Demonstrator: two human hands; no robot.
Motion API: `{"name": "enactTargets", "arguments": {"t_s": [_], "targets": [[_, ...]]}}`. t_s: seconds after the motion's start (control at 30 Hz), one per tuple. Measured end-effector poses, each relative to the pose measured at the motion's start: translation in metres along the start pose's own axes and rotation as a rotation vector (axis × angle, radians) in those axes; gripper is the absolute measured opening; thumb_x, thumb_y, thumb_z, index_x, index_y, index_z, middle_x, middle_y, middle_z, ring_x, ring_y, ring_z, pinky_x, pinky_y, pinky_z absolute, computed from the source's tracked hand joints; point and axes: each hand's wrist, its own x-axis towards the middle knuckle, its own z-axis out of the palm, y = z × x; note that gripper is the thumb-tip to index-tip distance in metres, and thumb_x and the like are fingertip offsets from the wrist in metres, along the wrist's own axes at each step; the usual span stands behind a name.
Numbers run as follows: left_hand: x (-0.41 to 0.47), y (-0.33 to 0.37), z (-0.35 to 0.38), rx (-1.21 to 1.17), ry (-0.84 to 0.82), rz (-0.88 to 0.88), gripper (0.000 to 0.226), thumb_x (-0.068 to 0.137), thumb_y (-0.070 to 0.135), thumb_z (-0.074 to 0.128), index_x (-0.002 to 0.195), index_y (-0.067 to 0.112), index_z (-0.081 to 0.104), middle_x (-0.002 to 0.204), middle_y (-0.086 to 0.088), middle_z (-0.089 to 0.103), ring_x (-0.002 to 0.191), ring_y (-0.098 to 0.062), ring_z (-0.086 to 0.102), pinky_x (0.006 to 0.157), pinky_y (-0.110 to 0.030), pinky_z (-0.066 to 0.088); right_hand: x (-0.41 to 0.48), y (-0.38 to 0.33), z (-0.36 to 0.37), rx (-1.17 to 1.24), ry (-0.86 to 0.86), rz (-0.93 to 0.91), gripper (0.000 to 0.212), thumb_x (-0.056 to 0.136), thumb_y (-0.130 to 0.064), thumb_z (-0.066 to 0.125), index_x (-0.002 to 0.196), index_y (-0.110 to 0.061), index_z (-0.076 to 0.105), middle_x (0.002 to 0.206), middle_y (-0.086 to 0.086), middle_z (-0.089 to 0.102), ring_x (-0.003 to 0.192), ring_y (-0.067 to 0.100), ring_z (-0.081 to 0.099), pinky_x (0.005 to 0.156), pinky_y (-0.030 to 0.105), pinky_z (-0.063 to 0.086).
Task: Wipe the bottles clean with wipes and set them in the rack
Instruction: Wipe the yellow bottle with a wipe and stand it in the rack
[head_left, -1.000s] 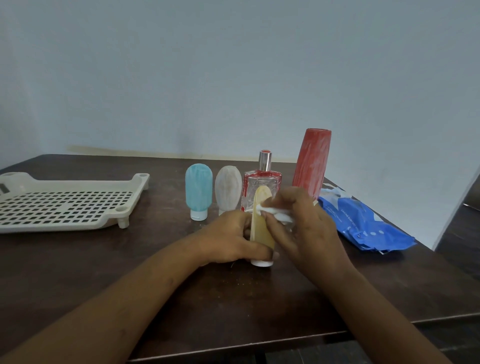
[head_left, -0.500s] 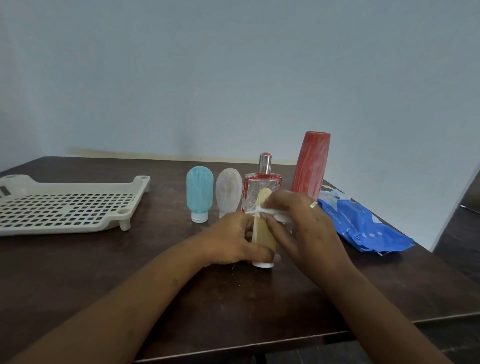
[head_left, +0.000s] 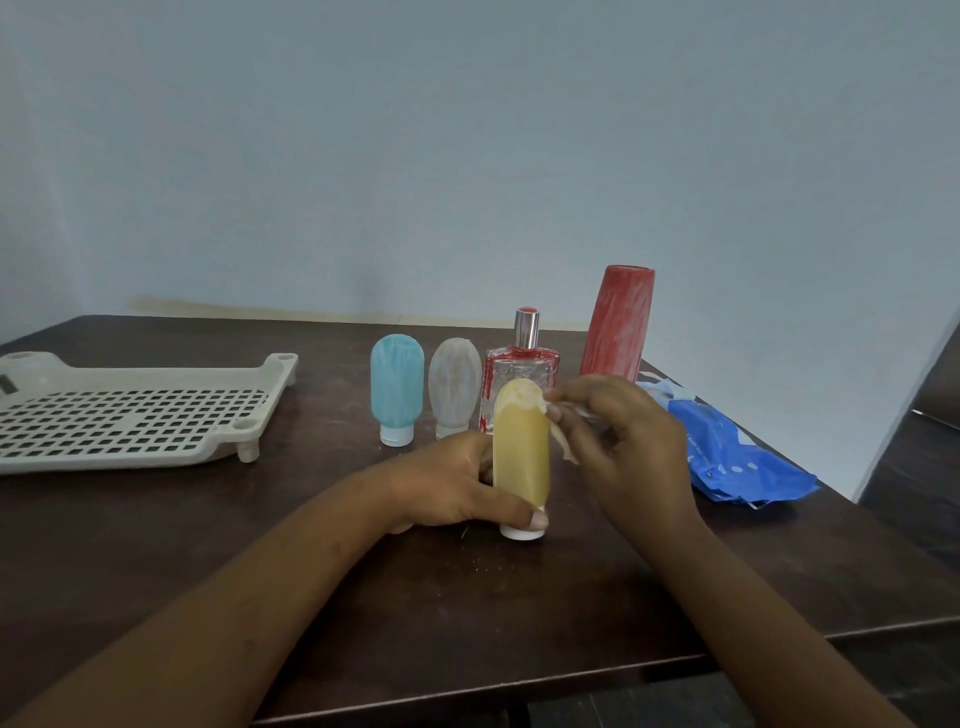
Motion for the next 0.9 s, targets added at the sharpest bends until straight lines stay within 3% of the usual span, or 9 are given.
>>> {"name": "enactTargets", "arguments": {"t_s": [0.13,0.27,0.47,0.6,0.9], "targets": [[-0.002,-0.001,-0.001,0.019,-0.003,0.006,0.027,0.080,0.019,0.075,0.103,0.028,0.063,0.104,0.006,0.071,0.100,-0.007,0.065,0.093,-0.026,0.050,-0.006,-0.006,0.001,0.006,-0.015,-0.103,0.016,0.087,-0.020,0.064,0.098,-0.013,0.072,0.097,-0.012,0.061,0.095,-0.005,0.055,0.083,0.005,0.040],[0.000,0.001,-0.002,0.011,-0.031,-0.015,0.026,0.081,0.017,0.074,0.103,0.026,0.062,0.096,0.010,0.070,0.090,0.003,0.065,0.081,-0.015,0.051,0.000,-0.002,0.000,0.025,0.035,0.025,0.013,0.084,-0.013,0.068,0.096,-0.016,0.072,0.092,-0.019,0.059,0.090,-0.015,0.053,0.073,0.002,0.040],[0.000,-0.001,-0.002,0.005,-0.016,-0.007,0.029,0.081,0.016,0.075,0.107,0.021,0.063,0.104,0.002,0.072,0.101,-0.010,0.066,0.095,-0.029,0.050,-0.004,-0.008,0.002,0.039,0.014,-0.053,0.015,0.084,-0.016,0.065,0.096,-0.014,0.072,0.095,-0.014,0.063,0.093,-0.008,0.056,0.078,0.005,0.043],[0.002,-0.001,-0.002,-0.005,-0.032,-0.024,0.028,0.081,0.018,0.074,0.104,0.026,0.061,0.099,0.008,0.071,0.096,-0.005,0.066,0.090,-0.024,0.051,0.005,-0.004,0.001,0.084,0.016,0.086,0.012,0.084,-0.015,0.069,0.095,-0.018,0.072,0.088,-0.025,0.059,0.087,-0.017,0.054,0.070,0.000,0.039],[0.003,-0.002,-0.004,-0.013,-0.051,-0.019,0.029,0.081,0.019,0.074,0.104,0.029,0.059,0.095,0.012,0.071,0.093,0.000,0.066,0.086,-0.020,0.051,0.008,-0.007,0.002,0.175,-0.039,0.146,0.013,0.084,-0.016,0.069,0.095,-0.023,0.070,0.090,-0.021,0.064,0.090,-0.009,0.058,0.071,0.004,0.042]]}}
